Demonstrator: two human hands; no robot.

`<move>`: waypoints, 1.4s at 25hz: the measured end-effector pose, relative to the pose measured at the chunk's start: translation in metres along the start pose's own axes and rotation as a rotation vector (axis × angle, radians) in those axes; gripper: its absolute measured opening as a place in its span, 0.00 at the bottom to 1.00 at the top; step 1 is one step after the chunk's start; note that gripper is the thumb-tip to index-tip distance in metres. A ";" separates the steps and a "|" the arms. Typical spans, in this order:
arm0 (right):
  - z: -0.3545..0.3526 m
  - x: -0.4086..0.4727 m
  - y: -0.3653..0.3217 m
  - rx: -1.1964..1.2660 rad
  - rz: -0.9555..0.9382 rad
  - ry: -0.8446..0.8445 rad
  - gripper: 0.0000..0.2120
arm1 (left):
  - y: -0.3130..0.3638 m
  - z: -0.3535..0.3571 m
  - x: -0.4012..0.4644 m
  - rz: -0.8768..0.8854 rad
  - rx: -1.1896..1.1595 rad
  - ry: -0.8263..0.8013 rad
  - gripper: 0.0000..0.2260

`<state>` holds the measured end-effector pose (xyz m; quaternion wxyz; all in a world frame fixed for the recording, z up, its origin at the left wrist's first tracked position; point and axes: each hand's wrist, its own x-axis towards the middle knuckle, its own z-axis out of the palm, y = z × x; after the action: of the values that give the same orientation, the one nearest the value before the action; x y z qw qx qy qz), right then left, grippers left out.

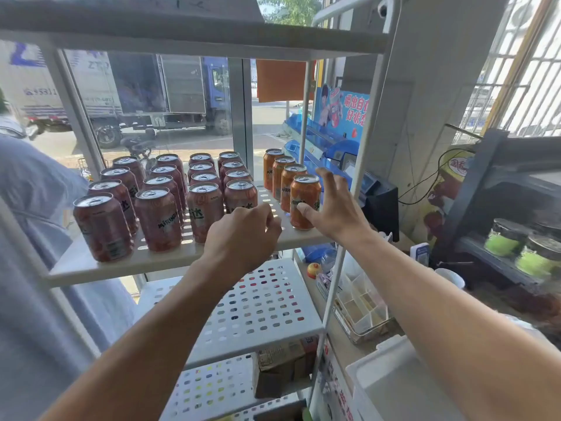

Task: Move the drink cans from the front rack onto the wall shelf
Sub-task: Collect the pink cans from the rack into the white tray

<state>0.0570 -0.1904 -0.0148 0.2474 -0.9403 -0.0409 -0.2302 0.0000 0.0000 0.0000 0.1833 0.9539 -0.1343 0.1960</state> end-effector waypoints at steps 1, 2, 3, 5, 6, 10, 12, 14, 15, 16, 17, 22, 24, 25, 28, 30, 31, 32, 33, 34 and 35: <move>0.005 0.005 -0.001 0.009 0.037 0.006 0.35 | -0.001 0.002 0.003 0.004 0.001 -0.006 0.13; 0.008 0.010 -0.003 0.007 0.068 0.014 0.36 | -0.003 0.005 0.007 0.010 -0.001 0.014 0.12; 0.014 0.014 -0.003 0.002 0.085 0.003 0.38 | -0.004 0.008 0.010 0.015 0.001 0.010 0.12; 0.024 0.019 -0.004 0.026 0.101 -0.017 0.39 | -0.004 0.010 0.013 0.015 -0.021 -0.005 0.12; 0.029 0.020 -0.003 0.040 0.097 -0.019 0.39 | -0.003 0.011 0.014 0.023 -0.023 -0.009 0.12; 0.040 0.021 0.000 0.093 0.089 0.028 0.34 | -0.007 0.016 0.018 0.014 -0.027 -0.040 0.12; 0.043 0.019 0.001 0.128 0.101 0.052 0.32 | -0.009 0.019 0.017 0.009 -0.025 -0.063 0.13; 0.042 0.012 0.003 0.192 0.128 0.095 0.31 | -0.011 0.022 0.018 0.019 -0.017 -0.069 0.13; 0.041 0.004 0.003 0.246 0.129 0.127 0.30 | -0.013 0.022 0.018 0.028 -0.016 -0.070 0.13; 0.037 -0.006 0.004 0.310 0.112 0.169 0.30 | -0.013 0.021 0.019 0.037 -0.022 -0.075 0.13; 0.033 -0.019 0.004 0.366 0.091 0.213 0.30 | -0.013 0.020 0.021 0.056 -0.027 -0.075 0.13; -0.005 -0.098 0.011 0.555 0.145 0.321 0.28 | 0.009 0.035 0.026 0.197 -0.100 -0.106 0.11; -0.016 -0.123 0.025 0.542 0.215 0.384 0.28 | 0.029 0.055 0.019 0.292 -0.176 -0.171 0.12; -0.020 -0.134 0.035 0.522 0.255 0.406 0.29 | 0.040 0.067 0.014 0.334 -0.212 -0.198 0.12; -0.027 -0.165 0.074 0.493 0.468 0.454 0.34 | 0.070 0.105 -0.001 0.437 -0.209 -0.272 0.13; -0.025 -0.184 0.104 0.521 0.647 0.459 0.35 | 0.088 0.130 -0.009 0.498 -0.169 -0.312 0.13; -0.021 -0.193 0.122 0.545 0.745 0.451 0.35 | 0.096 0.143 -0.013 0.527 -0.155 -0.332 0.13; -0.013 -0.201 0.139 0.564 0.842 0.443 0.34 | 0.104 0.155 -0.016 0.552 -0.146 -0.354 0.14; -0.003 -0.210 0.159 0.564 0.941 0.435 0.32 | 0.112 0.168 -0.018 0.572 -0.137 -0.389 0.14; 0.009 -0.219 0.176 0.560 1.032 0.418 0.30 | 0.120 0.179 -0.020 0.586 -0.125 -0.422 0.13; 0.023 -0.227 0.193 0.554 1.111 0.397 0.28 | 0.126 0.191 -0.021 0.594 -0.117 -0.454 0.12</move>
<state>-0.0986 -0.3398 -0.2212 0.5655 -0.6627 0.4398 -0.2182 0.0026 -0.1863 -0.1350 0.1382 0.8805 -0.4531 0.0164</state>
